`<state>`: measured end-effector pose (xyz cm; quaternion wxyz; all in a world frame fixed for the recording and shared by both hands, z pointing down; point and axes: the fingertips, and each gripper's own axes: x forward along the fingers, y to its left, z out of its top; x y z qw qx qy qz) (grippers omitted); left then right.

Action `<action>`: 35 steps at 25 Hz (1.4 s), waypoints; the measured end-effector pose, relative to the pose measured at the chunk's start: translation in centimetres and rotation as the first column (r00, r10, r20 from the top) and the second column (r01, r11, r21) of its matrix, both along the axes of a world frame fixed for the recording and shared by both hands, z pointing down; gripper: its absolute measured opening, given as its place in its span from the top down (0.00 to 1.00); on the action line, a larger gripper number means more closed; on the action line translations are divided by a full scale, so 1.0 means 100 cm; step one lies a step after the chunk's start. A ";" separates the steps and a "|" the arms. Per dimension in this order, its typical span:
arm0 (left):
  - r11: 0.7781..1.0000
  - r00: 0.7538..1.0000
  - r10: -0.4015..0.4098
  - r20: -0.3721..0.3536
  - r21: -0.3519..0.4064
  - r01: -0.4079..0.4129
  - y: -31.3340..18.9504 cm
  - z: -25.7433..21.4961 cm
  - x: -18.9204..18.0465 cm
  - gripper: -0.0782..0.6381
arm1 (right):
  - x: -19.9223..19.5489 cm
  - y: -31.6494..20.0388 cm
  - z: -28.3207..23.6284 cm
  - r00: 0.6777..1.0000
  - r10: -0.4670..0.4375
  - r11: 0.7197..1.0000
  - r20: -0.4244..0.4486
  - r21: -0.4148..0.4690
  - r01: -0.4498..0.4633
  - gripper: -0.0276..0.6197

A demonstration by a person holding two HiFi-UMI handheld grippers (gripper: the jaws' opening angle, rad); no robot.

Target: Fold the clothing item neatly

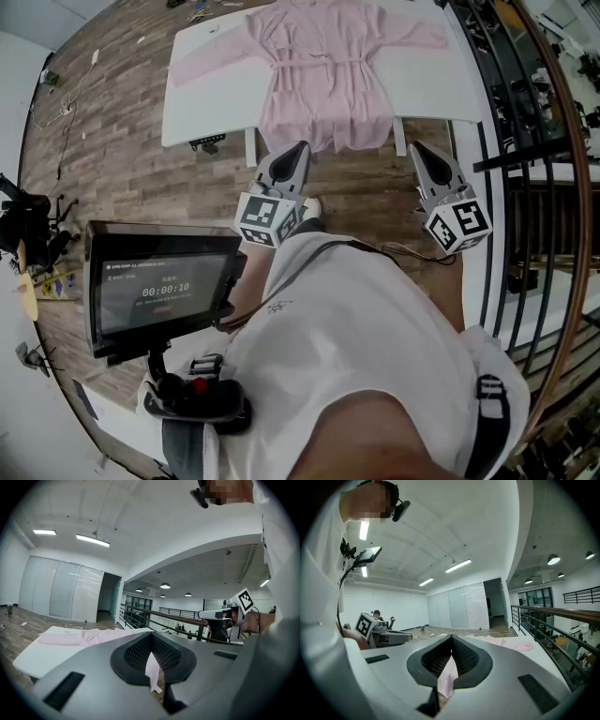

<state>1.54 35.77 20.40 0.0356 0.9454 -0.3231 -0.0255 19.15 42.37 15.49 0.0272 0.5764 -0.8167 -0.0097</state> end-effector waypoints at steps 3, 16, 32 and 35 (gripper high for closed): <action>1.000 1.000 0.006 -0.004 -0.005 -0.006 -0.032 0.000 0.000 0.89 | 0.000 -0.032 -0.001 1.000 0.007 1.000 -0.003 -0.004 -0.007 0.95; 0.993 0.994 0.111 -0.009 -0.029 -0.111 -0.098 -0.007 0.009 0.89 | -0.004 -0.085 -0.011 0.995 0.100 0.995 -0.001 -0.015 -0.100 0.95; 0.980 0.981 0.194 -0.011 -0.029 -0.194 -0.184 -0.009 -0.031 0.89 | -0.054 -0.161 -0.008 0.985 0.174 0.984 0.000 -0.034 -0.173 0.95; 0.980 0.981 0.195 -0.015 -0.029 -0.195 -0.181 -0.008 -0.030 0.89 | -0.055 -0.159 0.000 0.985 0.171 0.984 0.000 -0.051 -0.170 0.95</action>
